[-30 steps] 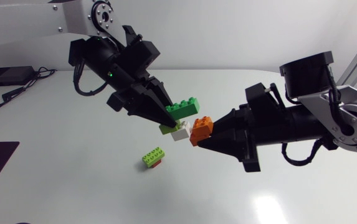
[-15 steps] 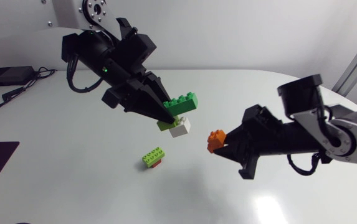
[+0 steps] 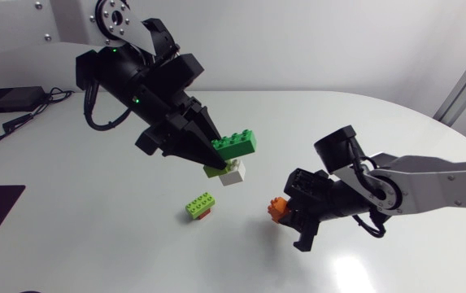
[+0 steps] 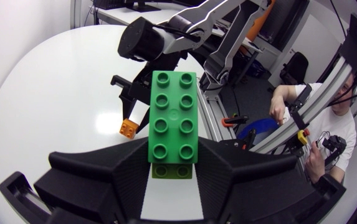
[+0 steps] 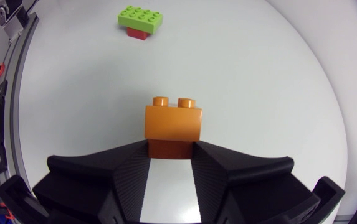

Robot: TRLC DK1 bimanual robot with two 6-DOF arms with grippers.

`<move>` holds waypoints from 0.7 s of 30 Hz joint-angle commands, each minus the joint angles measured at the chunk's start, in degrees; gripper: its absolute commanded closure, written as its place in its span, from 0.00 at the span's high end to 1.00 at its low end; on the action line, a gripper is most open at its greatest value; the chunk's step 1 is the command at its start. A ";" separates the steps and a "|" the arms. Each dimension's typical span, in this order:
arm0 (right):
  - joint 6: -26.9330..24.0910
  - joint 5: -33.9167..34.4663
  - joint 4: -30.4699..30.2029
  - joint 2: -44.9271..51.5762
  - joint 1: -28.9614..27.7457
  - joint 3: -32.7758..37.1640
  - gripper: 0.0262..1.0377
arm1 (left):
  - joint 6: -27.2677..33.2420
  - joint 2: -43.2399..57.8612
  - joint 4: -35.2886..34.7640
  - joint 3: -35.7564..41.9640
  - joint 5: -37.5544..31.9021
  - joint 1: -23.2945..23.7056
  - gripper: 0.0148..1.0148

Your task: Separate the duplo bricks

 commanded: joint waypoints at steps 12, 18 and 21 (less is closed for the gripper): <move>4.56 -10.84 9.11 8.23 -1.07 0.88 0.28 | -4.12 -3.58 3.56 -4.21 -0.94 -2.34 0.28; 4.83 -11.72 13.94 11.84 -1.07 -0.79 0.28 | -4.65 -4.28 4.17 -5.35 -1.20 -2.52 0.28; 4.39 -11.98 16.05 12.19 -0.98 -2.29 0.29 | -4.65 -4.72 4.61 -5.97 -1.20 -2.52 0.28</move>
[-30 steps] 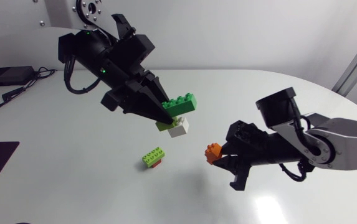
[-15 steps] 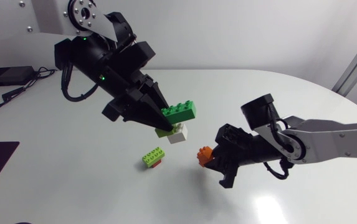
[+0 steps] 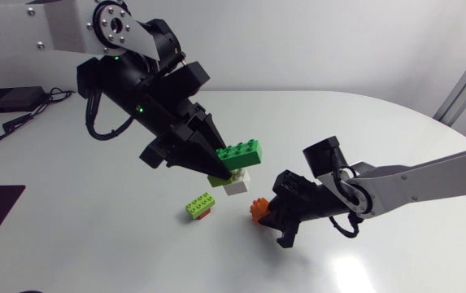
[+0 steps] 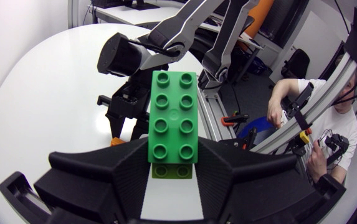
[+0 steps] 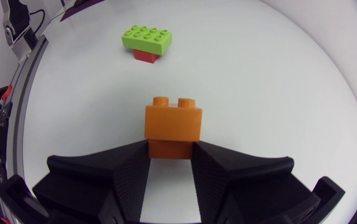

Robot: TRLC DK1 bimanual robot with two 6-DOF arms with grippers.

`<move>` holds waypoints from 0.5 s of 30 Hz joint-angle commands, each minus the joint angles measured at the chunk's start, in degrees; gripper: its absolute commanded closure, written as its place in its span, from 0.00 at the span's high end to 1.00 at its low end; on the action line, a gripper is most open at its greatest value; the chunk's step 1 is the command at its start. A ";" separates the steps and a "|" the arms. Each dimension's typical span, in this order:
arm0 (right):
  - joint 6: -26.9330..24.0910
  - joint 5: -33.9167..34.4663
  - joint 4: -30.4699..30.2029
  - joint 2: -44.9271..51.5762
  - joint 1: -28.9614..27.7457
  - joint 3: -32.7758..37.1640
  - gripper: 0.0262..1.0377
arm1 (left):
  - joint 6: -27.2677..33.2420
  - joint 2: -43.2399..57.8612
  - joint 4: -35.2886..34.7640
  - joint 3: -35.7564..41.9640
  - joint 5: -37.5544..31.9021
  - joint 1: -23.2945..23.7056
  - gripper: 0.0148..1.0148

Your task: Separate the duplo bricks

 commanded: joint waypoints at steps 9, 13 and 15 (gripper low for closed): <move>-2.01 -0.61 3.52 3.06 -1.14 -5.50 0.46 | -2.16 -2.05 1.47 -2.43 0.09 -0.20 0.28; -3.24 -1.05 4.05 3.50 -1.93 -6.99 0.49 | -2.34 -2.05 1.82 -2.61 0.09 -0.38 0.28; -3.59 -1.14 4.22 3.50 -2.28 -7.61 0.55 | -2.34 -2.05 2.00 -2.69 0.09 -0.46 0.28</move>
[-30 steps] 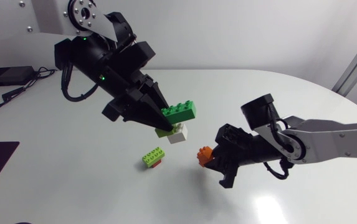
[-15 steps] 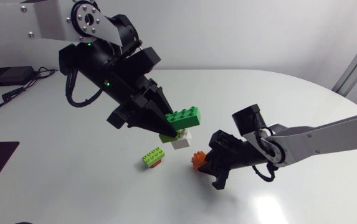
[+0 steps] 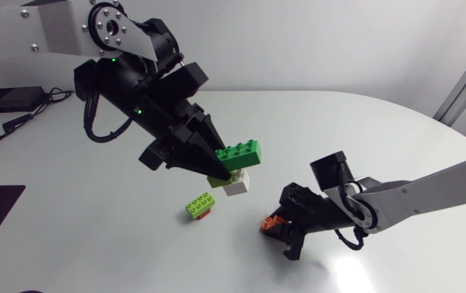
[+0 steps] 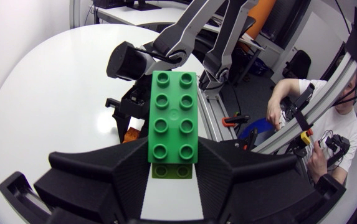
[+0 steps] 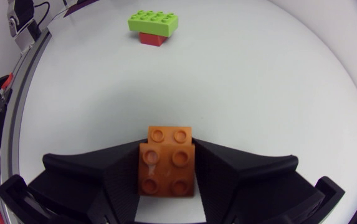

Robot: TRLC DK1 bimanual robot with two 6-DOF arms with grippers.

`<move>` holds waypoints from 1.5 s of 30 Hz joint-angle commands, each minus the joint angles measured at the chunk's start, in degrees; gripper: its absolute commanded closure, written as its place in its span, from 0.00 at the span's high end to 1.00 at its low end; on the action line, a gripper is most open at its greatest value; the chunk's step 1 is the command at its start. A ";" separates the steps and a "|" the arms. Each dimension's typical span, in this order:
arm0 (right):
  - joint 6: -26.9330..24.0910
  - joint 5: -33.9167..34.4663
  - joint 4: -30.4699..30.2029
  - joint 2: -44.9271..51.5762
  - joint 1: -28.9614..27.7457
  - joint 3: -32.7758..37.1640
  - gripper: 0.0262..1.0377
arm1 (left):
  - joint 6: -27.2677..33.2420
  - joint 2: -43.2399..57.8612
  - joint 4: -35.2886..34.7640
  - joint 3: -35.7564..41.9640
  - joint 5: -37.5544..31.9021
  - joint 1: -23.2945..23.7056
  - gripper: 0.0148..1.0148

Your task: Separate the duplo bricks

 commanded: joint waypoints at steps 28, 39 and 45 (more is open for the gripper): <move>-4.15 -1.68 -17.00 -18.04 -5.72 -1.33 0.96 | -5.64 -1.97 15.46 -12.98 -15.53 -4.42 0.29; -1.08 -3.61 -21.39 -24.72 -5.72 0.08 0.96 | -9.51 -1.71 18.53 -12.46 -17.47 -6.70 0.29; 4.64 -8.62 -26.75 -31.84 -3.87 3.86 0.96 | -13.37 -1.80 17.57 -8.59 -9.38 -4.68 0.29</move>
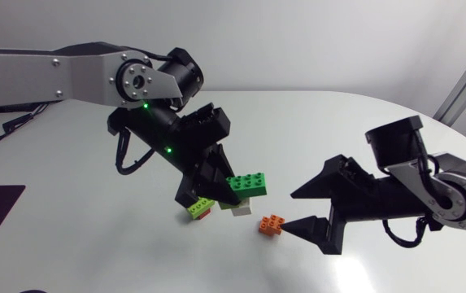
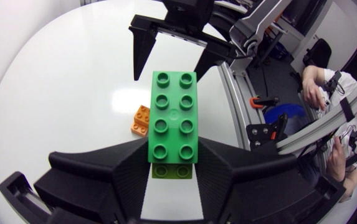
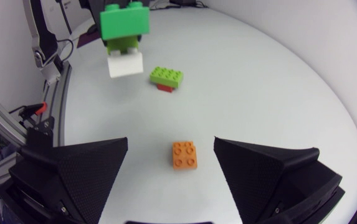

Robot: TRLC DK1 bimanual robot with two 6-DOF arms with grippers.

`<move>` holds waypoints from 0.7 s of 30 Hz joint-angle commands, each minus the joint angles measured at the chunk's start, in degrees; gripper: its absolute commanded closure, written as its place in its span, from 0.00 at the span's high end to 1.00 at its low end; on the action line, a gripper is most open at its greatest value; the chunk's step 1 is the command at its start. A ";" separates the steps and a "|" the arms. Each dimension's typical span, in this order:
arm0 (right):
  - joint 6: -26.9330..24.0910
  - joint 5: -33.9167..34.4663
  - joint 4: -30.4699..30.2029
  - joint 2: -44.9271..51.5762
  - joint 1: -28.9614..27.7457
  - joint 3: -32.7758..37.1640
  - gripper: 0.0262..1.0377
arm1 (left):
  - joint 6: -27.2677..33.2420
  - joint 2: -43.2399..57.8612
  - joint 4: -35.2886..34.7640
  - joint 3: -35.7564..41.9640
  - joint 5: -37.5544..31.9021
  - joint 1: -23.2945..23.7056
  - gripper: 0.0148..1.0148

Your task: Separate the duplo bricks

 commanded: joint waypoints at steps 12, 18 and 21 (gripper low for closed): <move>11.46 -10.77 -2.74 -3.85 5.68 6.22 0.95 | -4.86 -1.19 -3.15 4.60 11.94 -0.80 0.29; 13.31 -15.43 -2.91 -2.80 5.77 7.89 0.94 | -4.86 -1.89 -4.03 4.60 12.99 -2.21 0.29; 13.66 -17.36 -2.91 -2.36 5.59 8.06 0.86 | -4.86 -2.33 -4.11 4.69 12.99 -2.38 0.29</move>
